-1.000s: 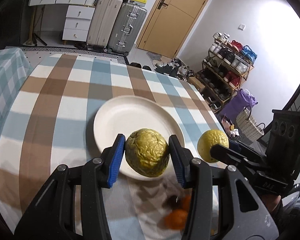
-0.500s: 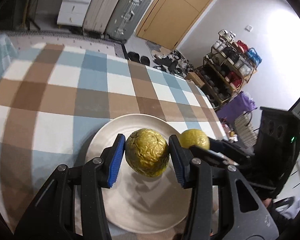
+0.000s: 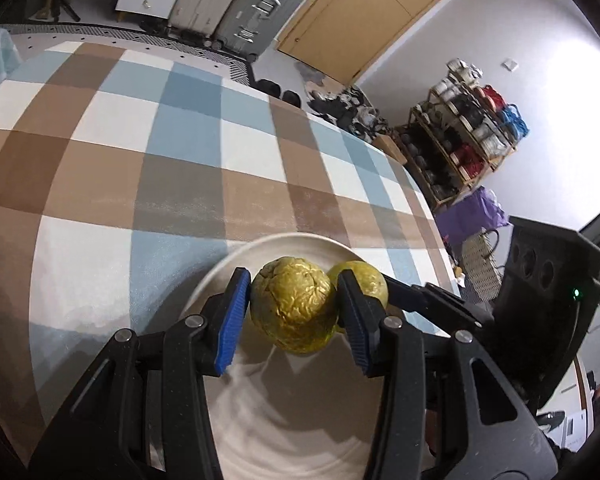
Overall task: Organize fruits
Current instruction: 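Carry both yellow fruits onto the white plate and open both grippers, then withdraw both grippers from the plate back toward the oranges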
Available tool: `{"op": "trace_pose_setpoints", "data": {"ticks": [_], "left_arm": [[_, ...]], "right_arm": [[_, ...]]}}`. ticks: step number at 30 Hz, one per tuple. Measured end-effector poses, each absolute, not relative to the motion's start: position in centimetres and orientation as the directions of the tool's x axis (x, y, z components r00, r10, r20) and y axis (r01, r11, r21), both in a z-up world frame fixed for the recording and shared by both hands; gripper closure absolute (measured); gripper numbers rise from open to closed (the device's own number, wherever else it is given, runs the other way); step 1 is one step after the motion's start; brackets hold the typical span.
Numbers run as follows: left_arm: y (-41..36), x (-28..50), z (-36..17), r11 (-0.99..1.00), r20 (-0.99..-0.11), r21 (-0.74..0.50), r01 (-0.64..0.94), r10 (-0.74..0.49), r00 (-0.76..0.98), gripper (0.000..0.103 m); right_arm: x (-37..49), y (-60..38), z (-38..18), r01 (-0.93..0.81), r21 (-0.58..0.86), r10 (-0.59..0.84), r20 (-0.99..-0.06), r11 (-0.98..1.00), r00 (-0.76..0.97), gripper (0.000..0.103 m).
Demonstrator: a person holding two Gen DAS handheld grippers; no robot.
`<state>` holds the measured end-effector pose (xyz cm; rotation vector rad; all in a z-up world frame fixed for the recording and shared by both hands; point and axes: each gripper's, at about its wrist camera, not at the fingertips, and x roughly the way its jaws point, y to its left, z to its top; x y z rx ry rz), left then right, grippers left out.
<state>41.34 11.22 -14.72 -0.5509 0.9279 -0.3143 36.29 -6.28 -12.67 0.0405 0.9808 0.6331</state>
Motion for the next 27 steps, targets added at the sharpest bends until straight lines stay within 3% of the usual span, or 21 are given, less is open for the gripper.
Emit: {"op": "trace_pose_setpoints", "data": {"ticks": [4, 5, 7, 9, 15, 21, 23, 27], "left_arm": [[10.9, 41.7, -14.7, 0.815, -0.666, -0.579, 0.026, -0.492, 0.560, 0.060], [10.8, 41.8, -14.5, 0.819, -0.669, -0.573, 0.026, -0.486, 0.562, 0.055], [10.9, 41.5, -13.9, 0.831, -0.672, -0.556, 0.019, -0.463, 0.578, 0.052], [11.1, 40.9, -13.3, 0.825, -0.662, -0.564, 0.024, -0.469, 0.584, 0.052], [11.4, 36.8, -10.0, 0.858, -0.654, -0.514, 0.005, -0.396, 0.645, 0.024], [10.2, 30.2, -6.0, 0.910, -0.632, -0.413, 0.022, -0.304, 0.713, 0.014], [9.6, 27.8, -4.9, 0.920, -0.617, -0.391, 0.031, -0.287, 0.733, 0.004], [8.4, 22.9, -3.0, 0.933, -0.564, -0.358, 0.031, -0.242, 0.789, 0.001]], "right_arm": [[36.8, -6.4, -13.0, -0.457, 0.327, 0.518, -0.761, 0.827, 0.392, 0.049], [36.8, -6.6, -12.9, -0.449, 0.341, 0.526, -0.754, 0.826, 0.395, 0.048], [36.5, -7.0, -12.3, -0.450, 0.369, 0.552, -0.735, 0.813, 0.394, 0.042], [35.6, -7.9, -11.3, -0.453, 0.382, 0.571, -0.704, 0.806, 0.423, 0.027], [31.6, -11.8, -7.6, -0.442, 0.414, 0.604, -0.593, 0.796, 0.532, 0.003], [25.8, -15.1, -4.4, -0.422, 0.405, 0.584, -0.531, 0.811, 0.614, 0.000], [23.8, -15.7, -3.7, -0.417, 0.390, 0.570, -0.521, 0.821, 0.635, 0.000], [19.7, -16.6, -2.5, -0.412, 0.361, 0.547, -0.506, 0.837, 0.667, 0.000]]}}
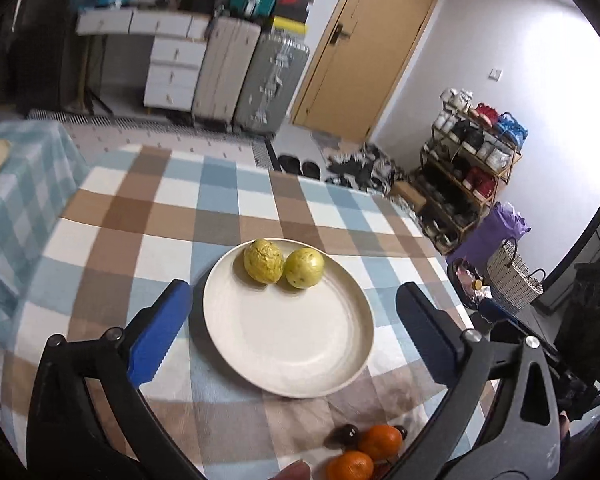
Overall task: Organize fruits
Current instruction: 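Withdraw both grippers from the plate back toward the oranges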
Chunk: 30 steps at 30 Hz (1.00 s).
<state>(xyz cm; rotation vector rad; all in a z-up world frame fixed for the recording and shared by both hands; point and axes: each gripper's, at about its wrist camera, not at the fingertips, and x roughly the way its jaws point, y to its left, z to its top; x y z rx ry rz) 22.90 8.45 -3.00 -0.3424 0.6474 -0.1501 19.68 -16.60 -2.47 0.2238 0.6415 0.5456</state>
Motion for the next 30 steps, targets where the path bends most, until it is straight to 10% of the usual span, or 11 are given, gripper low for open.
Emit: {"op": "trace_pose_setpoints", "data": {"ticks": [30], "left_arm": [[0.9, 8.3, -9.5, 0.970, -0.699, -0.232, 0.074, -0.219, 0.681, 0.001]], "right_arm": [[5.0, -18.0, -5.9, -0.384, 0.251, 0.457, -0.554, 0.889, 0.696, 0.000]]}}
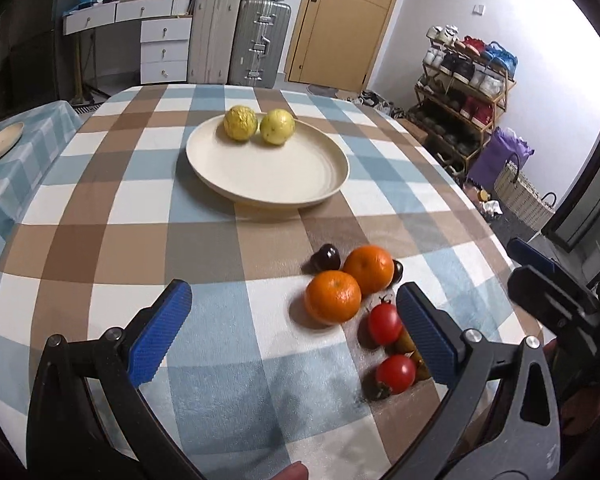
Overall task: Organize fruits
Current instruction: 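Withdraw both grippers from the plate back toward the oranges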
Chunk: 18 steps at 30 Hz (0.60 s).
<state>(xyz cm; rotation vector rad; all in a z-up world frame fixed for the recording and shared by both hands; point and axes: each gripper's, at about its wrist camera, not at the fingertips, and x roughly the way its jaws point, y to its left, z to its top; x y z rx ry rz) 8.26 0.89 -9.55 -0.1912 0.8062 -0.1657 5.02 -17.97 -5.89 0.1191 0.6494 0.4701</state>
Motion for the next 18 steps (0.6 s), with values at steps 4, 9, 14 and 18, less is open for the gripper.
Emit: {"op": "trace_pose_setpoints", "data": {"ticks": [4, 9, 14, 18], "left_arm": [[0.6, 9.2, -10.2, 0.970, -0.712, -0.226, 0.086, -0.225, 0.665, 0.001], [0.2, 10.1, -11.2, 0.967, -0.728, -0.235, 0.095, -0.240, 0.642, 0.001], [0.1, 11.1, -12.2, 0.960, -0.739, -0.259, 0.108, -0.269, 0.618, 0.001], [0.3, 11.9, -13.0, 0.945, -0.737, -0.309, 0.109, -0.310, 0.600, 0.001]], "right_arm": [[5.1, -17.8, -7.0, -0.382, 0.264, 0.463, -0.571, 0.886, 0.678, 0.000], [5.7, -17.8, -7.8, -0.378, 0.278, 0.468, -0.580, 0.883, 0.667, 0.000], [6.5, -18.2, -8.5, -0.368, 0.302, 0.476, -0.589, 0.879, 0.654, 0.000], [7.1, -18.4, -9.2, -0.357, 0.317, 0.478, -0.598, 0.878, 0.643, 0.000]]}}
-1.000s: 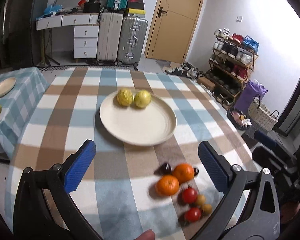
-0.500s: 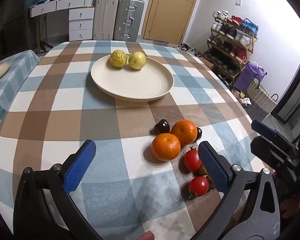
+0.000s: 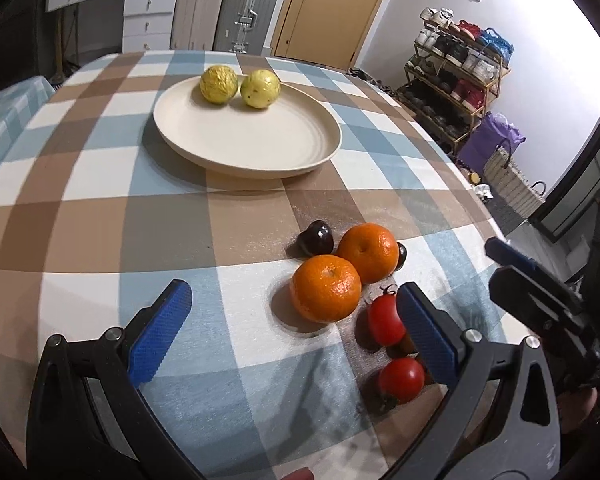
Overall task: Organize fruits
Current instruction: 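Withdraw both grippers from the plate back toward the oranges, then grasp one orange with the left gripper while the right gripper grasps the other orange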
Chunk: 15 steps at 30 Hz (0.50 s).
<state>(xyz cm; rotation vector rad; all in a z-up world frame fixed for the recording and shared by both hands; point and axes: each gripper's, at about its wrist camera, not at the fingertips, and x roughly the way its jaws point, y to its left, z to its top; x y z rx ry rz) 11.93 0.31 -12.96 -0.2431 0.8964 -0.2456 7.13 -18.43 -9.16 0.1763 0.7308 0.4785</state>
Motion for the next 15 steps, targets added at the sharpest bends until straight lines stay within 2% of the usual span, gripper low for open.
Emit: {"op": "trace_pose_setpoints", "data": {"ticks": [6, 11, 15], "left_arm": [[0.3, 12.9, -13.6, 0.921, -0.723, -0.367, 0.128, -0.370, 0.584, 0.004], [0.1, 13.6, -13.9, 0.902, -0.714, -0.401, 0.162, -0.419, 0.561, 0.026], [-0.2, 13.9, -14.1, 0.888, -0.704, -0.417, 0.194, -0.451, 0.549, 0.038]], "right_arm": [[7.9, -18.8, -9.7, -0.347, 0.338, 0.485, -0.604, 0.875, 0.633, 0.000], [8.4, -18.6, -10.0, -0.344, 0.341, 0.484, -0.620, 0.875, 0.617, 0.000], [8.8, -18.4, -9.9, -0.345, 0.333, 0.479, -0.625, 0.878, 0.616, 0.000]]}}
